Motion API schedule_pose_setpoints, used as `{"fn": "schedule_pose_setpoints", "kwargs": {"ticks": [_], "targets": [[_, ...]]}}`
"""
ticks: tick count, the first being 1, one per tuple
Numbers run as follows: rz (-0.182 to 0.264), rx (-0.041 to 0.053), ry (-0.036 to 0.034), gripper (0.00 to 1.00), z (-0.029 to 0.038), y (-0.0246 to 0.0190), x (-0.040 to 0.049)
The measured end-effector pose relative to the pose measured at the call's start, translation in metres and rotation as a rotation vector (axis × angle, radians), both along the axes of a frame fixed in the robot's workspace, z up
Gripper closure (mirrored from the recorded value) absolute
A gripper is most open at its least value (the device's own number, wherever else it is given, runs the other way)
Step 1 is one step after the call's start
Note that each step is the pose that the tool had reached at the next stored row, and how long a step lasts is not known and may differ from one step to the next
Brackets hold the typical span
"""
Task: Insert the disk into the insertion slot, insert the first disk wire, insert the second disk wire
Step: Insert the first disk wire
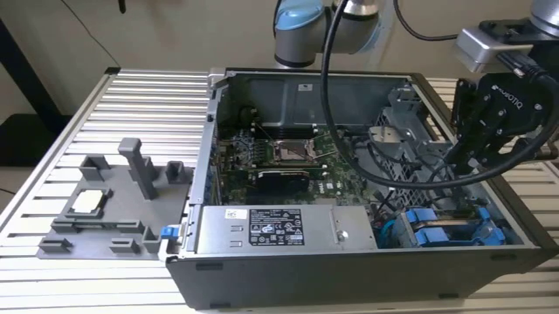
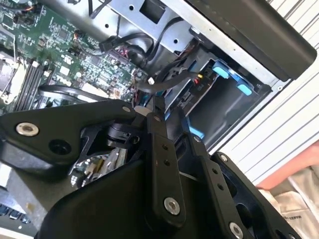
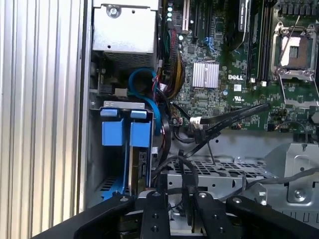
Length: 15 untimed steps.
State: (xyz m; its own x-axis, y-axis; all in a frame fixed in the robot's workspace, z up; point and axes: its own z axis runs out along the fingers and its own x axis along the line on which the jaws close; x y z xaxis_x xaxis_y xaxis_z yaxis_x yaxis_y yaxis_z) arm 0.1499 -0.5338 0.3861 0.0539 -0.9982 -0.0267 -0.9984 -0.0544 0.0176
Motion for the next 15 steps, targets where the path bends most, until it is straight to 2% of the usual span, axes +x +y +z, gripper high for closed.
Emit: {"fn": "schedule_pose_setpoints", "kwargs": {"ticks": [6, 9, 15], "targets": [[0.001, 0.0468, -0.0230, 0.73, -0.0010, 0.0016, -0.0148], [0.002, 0.0693, -0.0275, 0.73, -0.0019, 0.0017, -0.0233], [0.057, 0.0721, -0.0282, 0.73, -0.0035, 0.0017, -0.0285]]}}
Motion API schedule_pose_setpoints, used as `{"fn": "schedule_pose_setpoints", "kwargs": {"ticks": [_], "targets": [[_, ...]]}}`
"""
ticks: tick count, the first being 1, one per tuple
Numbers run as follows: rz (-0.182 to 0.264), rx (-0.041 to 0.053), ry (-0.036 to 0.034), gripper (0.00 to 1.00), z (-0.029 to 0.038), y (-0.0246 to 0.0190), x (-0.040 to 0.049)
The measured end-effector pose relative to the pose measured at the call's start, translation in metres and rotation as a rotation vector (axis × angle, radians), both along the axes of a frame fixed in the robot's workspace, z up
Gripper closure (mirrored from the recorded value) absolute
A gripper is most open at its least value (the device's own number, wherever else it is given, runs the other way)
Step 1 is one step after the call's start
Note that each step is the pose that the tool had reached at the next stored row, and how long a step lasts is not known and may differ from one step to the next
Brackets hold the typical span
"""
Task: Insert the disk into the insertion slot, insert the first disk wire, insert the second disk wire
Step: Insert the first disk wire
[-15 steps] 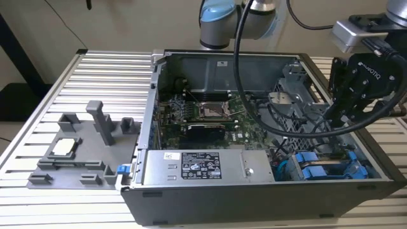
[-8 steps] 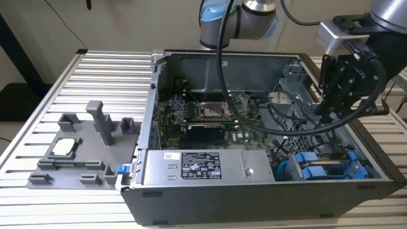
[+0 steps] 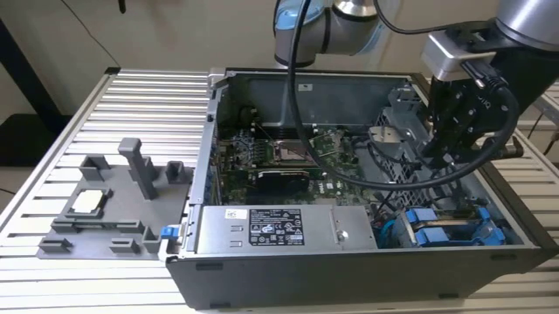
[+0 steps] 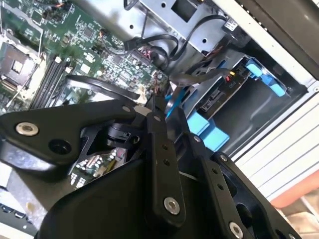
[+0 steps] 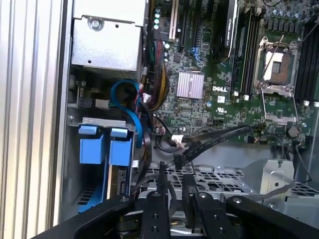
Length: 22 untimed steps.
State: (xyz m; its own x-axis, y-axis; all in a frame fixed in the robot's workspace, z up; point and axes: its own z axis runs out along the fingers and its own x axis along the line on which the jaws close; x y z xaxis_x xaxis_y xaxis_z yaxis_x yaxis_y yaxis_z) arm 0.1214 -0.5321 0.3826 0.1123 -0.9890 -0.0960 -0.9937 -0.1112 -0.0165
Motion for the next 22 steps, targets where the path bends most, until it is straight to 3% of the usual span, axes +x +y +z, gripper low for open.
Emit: {"fn": "schedule_pose_setpoints", "kwargs": {"ticks": [3, 9, 13, 18, 20, 22], "targets": [[0.013, 0.0039, -0.0078, 0.73, -0.0032, 0.0000, -0.0046], [0.019, 0.0060, -0.0351, 0.73, -0.0082, -0.0001, -0.0199], [0.022, 0.0086, -0.0638, 0.73, -0.0114, 0.0000, -0.0287], [0.026, 0.0158, -0.1095, 0.73, -0.0143, 0.0000, -0.0367], [0.027, 0.0207, -0.1199, 0.73, -0.0154, 0.0000, -0.0390], [0.027, 0.0240, -0.1252, 0.73, -0.0158, 0.0000, -0.0413]]}}
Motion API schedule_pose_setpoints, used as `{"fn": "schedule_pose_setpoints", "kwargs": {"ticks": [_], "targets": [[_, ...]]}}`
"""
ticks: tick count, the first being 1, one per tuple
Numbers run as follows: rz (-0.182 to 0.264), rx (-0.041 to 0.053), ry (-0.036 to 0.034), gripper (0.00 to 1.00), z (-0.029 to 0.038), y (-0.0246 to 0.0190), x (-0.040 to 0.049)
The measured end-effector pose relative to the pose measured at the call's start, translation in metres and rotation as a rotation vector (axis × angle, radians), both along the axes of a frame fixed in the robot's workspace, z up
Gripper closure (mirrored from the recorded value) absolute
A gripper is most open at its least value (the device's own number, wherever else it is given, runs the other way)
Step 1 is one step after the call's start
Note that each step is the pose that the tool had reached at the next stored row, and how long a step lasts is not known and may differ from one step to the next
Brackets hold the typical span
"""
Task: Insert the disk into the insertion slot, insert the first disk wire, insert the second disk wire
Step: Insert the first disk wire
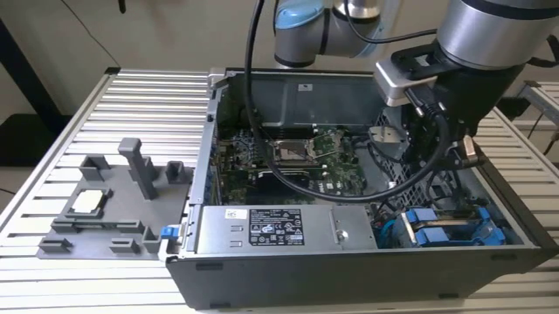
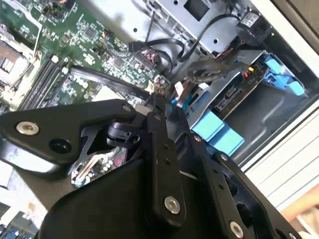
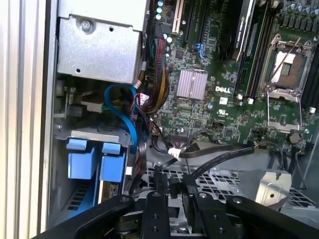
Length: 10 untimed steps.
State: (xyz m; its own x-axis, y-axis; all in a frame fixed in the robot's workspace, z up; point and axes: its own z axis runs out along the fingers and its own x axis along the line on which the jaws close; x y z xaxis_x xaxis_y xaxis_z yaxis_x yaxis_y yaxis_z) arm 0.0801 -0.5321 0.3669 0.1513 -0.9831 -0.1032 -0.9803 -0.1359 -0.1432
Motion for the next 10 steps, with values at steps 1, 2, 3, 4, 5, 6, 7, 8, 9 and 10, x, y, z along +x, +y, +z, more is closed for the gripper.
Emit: {"fn": "schedule_pose_setpoints", "kwargs": {"ticks": [1, 2, 3, 4, 5, 6, 7, 8, 9, 10], "targets": [[0.000, 0.0020, -0.0021, 0.73, -0.0005, 0.0000, -0.0007], [0.000, 0.0033, -0.0029, 0.73, -0.0010, 0.0000, -0.0009], [0.001, 0.0044, -0.0033, 0.73, -0.0017, 0.0001, -0.0010], [0.001, 0.0043, -0.0035, 0.73, -0.0022, 0.0000, -0.0011], [0.001, 0.0042, -0.0035, 0.73, -0.0027, 0.0000, -0.0012], [0.001, 0.0040, -0.0035, 0.73, -0.0028, 0.0000, -0.0012], [0.001, 0.0039, -0.0034, 0.73, -0.0029, 0.0000, -0.0013], [0.001, 0.0037, -0.0032, 0.73, -0.0029, -0.0001, -0.0013], [0.001, 0.0039, -0.0031, 0.73, -0.0030, 0.0000, -0.0013], [0.001, 0.0040, -0.0030, 0.73, -0.0030, 0.0000, -0.0013]]}}
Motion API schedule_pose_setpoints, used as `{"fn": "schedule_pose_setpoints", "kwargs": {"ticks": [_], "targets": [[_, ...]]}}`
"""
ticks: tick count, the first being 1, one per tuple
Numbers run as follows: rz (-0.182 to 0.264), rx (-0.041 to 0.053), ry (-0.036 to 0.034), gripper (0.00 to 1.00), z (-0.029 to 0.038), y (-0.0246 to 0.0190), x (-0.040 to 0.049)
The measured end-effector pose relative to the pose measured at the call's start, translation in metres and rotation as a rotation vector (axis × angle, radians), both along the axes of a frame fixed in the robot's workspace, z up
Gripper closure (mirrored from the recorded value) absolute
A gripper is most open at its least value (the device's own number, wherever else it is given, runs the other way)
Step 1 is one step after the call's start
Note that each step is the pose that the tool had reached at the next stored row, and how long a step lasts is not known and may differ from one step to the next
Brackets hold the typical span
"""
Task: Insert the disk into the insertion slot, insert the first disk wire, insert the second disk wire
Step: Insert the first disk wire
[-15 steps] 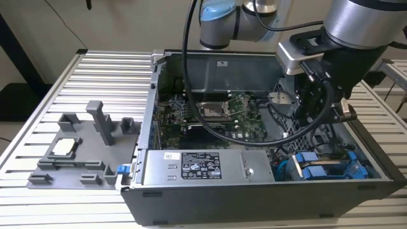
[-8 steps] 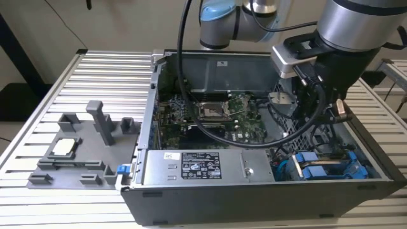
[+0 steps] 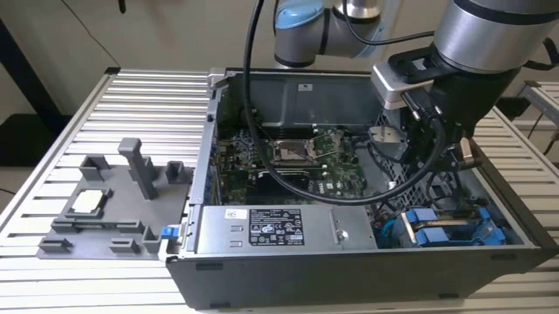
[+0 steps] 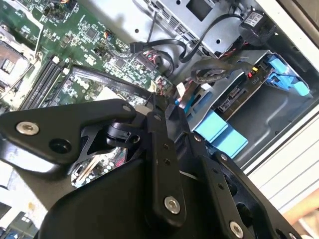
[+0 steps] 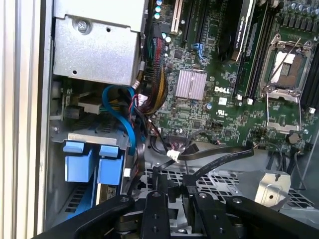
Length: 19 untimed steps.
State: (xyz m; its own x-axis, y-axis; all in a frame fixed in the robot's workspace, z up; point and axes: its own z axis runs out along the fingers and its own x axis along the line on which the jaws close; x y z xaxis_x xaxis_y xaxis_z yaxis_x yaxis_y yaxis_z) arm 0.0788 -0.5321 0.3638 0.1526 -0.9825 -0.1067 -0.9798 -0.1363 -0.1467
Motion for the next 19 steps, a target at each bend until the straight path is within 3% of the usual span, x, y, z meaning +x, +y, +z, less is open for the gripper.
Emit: {"fn": "schedule_pose_setpoints", "kwargs": {"ticks": [2, 3, 16, 19], "targets": [[0.000, 0.0000, 0.0001, 0.76, 0.0000, 0.0000, 0.0000], [0.000, 0.0000, 0.0001, 0.83, 0.0000, 0.0000, 0.0000], [0.000, -0.0001, 0.0019, 0.85, 0.0000, -0.0021, 0.0005], [0.000, -0.0001, 0.0042, 0.85, 0.0046, -0.0024, 0.0006]]}}
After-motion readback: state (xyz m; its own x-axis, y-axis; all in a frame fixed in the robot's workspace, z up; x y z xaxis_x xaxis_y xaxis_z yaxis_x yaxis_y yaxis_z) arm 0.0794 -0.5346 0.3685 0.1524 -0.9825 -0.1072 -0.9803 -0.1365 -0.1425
